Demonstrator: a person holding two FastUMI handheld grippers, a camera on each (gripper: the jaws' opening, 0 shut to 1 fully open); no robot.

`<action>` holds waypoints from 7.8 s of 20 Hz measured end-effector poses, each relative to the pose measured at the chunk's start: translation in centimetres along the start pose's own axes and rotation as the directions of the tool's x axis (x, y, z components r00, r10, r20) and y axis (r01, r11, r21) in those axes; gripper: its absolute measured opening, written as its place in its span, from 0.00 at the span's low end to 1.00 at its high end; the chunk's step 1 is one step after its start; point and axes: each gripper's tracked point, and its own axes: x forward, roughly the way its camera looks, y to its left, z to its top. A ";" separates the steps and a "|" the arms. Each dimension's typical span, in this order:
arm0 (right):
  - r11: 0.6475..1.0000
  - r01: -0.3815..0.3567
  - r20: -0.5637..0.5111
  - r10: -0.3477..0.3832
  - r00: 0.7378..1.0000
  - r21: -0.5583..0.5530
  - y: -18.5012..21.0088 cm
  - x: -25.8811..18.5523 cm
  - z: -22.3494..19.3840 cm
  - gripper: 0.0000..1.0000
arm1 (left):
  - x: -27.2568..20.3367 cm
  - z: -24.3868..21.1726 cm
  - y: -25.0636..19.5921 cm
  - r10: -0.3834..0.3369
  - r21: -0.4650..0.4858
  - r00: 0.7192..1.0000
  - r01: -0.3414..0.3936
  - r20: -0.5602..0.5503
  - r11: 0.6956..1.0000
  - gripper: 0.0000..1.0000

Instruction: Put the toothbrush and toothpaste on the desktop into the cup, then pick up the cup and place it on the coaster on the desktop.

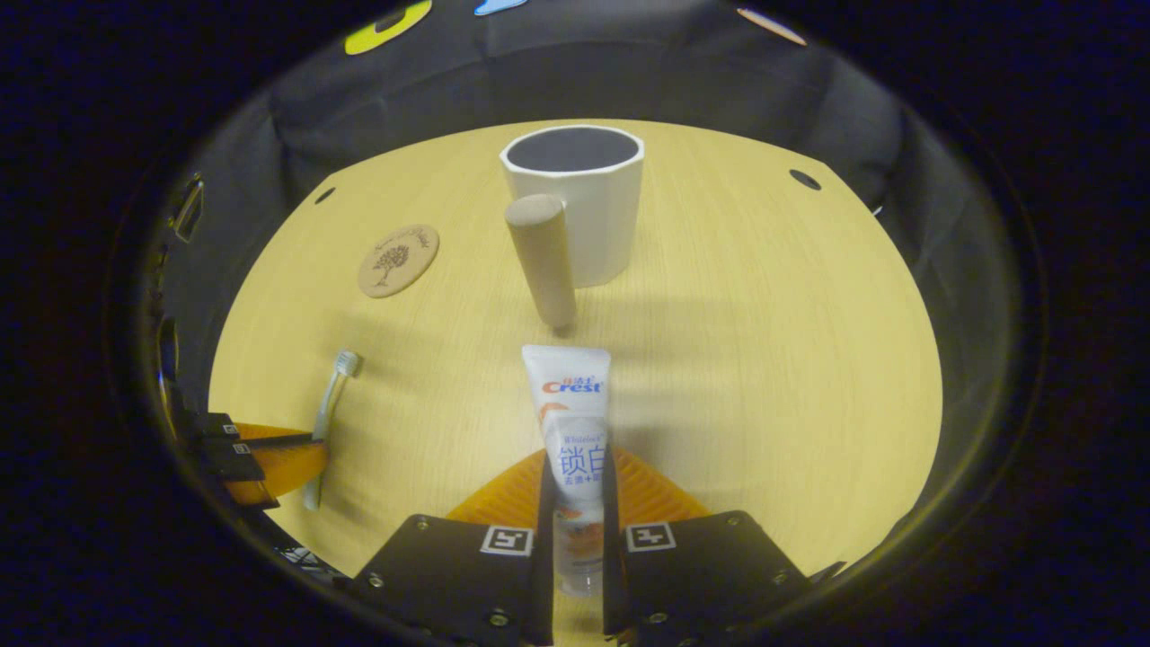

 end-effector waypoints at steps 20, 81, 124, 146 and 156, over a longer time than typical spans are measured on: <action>0.960 -0.276 0.546 0.258 0.797 -0.051 5.9 -12.3 8.1 0.22 | -6.7 8.0 -1.1 -0.106 0.006 0.862 0.119 0.495 0.993 0.11; 0.985 0.010 0.722 -0.132 0.679 0.171 -6.6 -10.5 17.7 0.73 | -11.8 32.5 -10.2 -0.293 0.103 0.313 0.506 0.903 0.857 0.10; 0.968 -0.143 0.462 0.033 0.886 0.204 -1.7 -8.1 15.8 0.97 | -10.1 24.4 -5.7 -0.104 -0.060 0.585 0.255 0.804 0.965 0.95; 0.993 0.094 0.010 -0.094 0.995 0.070 0.3 1.1 13.8 0.96 | -10.3 18.9 1.5 0.001 -0.124 0.691 0.129 0.722 0.984 0.95; 0.991 0.128 -0.083 -0.125 0.989 0.034 -0.1 3.9 12.7 0.69 | -8.8 17.7 3.6 0.038 -0.188 0.725 0.127 0.687 0.974 0.96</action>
